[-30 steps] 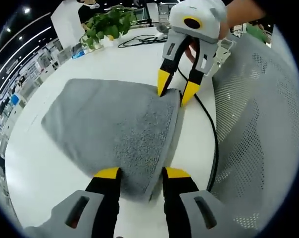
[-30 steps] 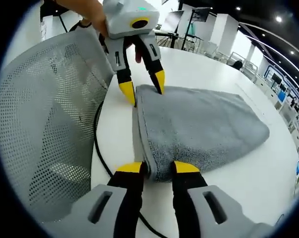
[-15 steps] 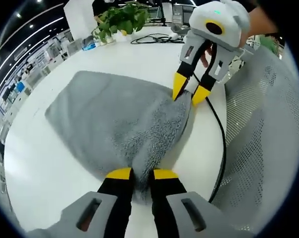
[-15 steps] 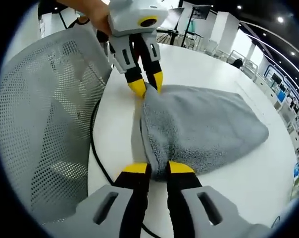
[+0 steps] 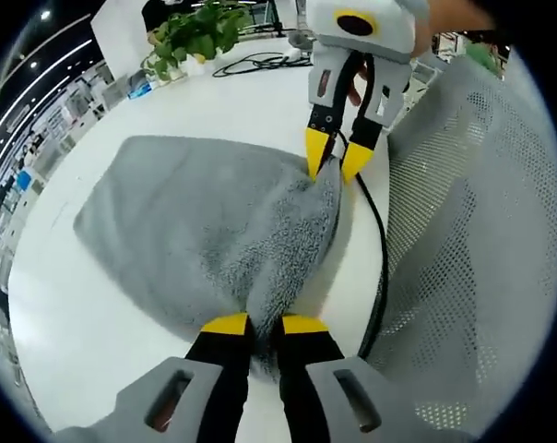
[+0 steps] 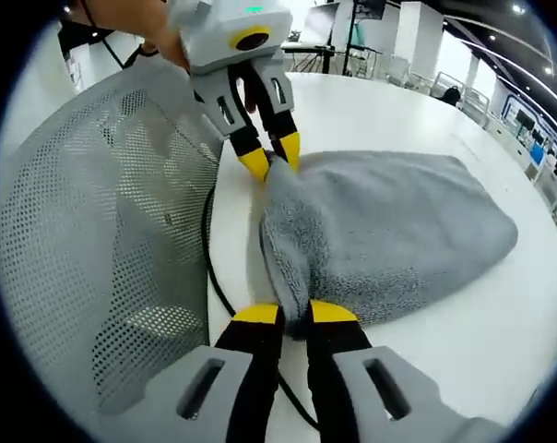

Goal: Fold the towel on the table until its edges align and the towel forms a compact rectangular stack.

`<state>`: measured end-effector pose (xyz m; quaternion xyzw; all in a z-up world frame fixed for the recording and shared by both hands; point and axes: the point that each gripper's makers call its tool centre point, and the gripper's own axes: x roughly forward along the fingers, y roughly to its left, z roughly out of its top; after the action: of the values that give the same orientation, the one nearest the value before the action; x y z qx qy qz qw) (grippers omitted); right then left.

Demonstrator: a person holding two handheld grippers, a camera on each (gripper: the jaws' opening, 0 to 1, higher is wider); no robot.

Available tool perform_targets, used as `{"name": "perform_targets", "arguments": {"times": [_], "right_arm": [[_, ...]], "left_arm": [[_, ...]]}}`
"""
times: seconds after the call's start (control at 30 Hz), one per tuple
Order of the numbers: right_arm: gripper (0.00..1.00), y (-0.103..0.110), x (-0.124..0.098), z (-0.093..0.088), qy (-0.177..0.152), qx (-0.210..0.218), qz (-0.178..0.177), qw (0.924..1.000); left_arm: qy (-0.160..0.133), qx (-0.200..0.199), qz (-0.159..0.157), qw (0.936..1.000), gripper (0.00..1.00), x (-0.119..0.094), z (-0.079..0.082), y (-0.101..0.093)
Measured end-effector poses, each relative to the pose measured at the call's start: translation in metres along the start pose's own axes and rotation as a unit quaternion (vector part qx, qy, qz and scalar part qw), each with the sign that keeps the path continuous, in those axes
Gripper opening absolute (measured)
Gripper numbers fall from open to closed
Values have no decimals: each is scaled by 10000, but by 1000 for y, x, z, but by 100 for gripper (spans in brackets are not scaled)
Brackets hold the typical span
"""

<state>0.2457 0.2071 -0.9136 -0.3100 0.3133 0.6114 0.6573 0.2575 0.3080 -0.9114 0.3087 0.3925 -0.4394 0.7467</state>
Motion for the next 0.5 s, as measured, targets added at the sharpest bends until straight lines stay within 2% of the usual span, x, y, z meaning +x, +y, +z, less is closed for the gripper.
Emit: {"name": "perform_targets", "arguments": {"times": [0.03,0.07,0.13,0.33,0.5], "right_arm": [[8,1,-1,-1,8,-26,23,10000],[8,0,-2,-1,6,13,43,10000],[8,1,-3,0,11,351,75,9994],[7,6,-6,2,4,298,7,9996],[7,6,-7,4,-120,586,-20,9982]], "left_arm": [[-50,-300,-53,9995,10,-2,1,-2],[-58,-329,-73,9994,9,-3,1,-3],[-55,-210,-106,9997,9,-7,1,-2],[-71,-158,-137,9998,9,-11,0,-5],[-130,-187,-152,9996,9,-14,2,-4]]}}
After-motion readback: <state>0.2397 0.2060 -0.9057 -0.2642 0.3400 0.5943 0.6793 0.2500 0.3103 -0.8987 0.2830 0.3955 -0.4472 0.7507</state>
